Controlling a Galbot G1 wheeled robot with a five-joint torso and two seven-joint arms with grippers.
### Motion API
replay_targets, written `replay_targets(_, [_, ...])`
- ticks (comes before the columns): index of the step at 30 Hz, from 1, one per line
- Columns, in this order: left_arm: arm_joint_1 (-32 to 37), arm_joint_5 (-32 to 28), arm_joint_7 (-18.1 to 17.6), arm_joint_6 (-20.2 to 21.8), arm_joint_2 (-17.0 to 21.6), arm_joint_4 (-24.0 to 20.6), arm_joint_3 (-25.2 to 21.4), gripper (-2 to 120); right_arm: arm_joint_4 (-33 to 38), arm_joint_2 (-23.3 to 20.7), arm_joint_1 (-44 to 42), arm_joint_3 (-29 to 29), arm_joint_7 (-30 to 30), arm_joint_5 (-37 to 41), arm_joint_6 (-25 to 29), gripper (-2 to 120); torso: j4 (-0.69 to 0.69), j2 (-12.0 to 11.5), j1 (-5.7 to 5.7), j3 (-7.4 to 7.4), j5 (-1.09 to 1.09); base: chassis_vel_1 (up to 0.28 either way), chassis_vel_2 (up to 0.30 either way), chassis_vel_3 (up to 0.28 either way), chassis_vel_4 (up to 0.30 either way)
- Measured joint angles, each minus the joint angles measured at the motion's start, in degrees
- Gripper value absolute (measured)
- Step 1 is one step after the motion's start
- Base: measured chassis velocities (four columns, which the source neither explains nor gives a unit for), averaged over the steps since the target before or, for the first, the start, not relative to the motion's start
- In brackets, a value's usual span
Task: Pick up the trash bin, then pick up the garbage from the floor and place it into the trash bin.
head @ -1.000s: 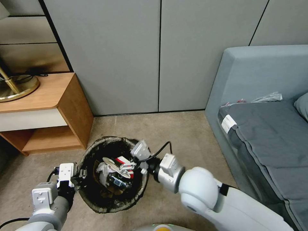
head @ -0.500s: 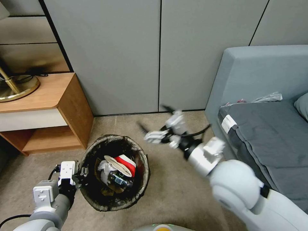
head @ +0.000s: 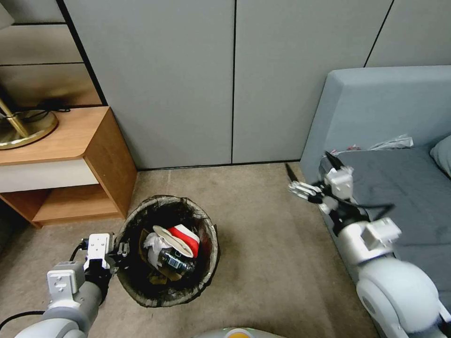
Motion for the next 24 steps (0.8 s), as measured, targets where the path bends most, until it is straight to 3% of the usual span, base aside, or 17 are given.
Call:
replay_targets(6, [-0.4,0.6,0.0,0.0,-0.5,0.0,0.1,0,-0.5,4.9,-4.6,0.4,0.0,-3.4,3.0,100,0.02,0.0,0.00,0.00,-0.01,0.000,0.000,0.000,0.000])
replay_targets(8, [-1.1,1.0,0.1,0.0,-0.5,0.0,0.1,0,-0.1,8.3,-8.5,0.1,0.0,-6.0,4.9,100,0.00,0.0,0.00,0.00,-0.01,0.000,0.000,0.000,0.000])
replay_targets(24, [-1.4,1.6,1.7,-1.0,-0.8,0.0,0.0,0,-0.5,11.1,-9.7,-1.0,1.4,-7.4,4.9,100,0.02,0.0,0.00,0.00,-0.01,0.006,0.004,0.006,0.008])
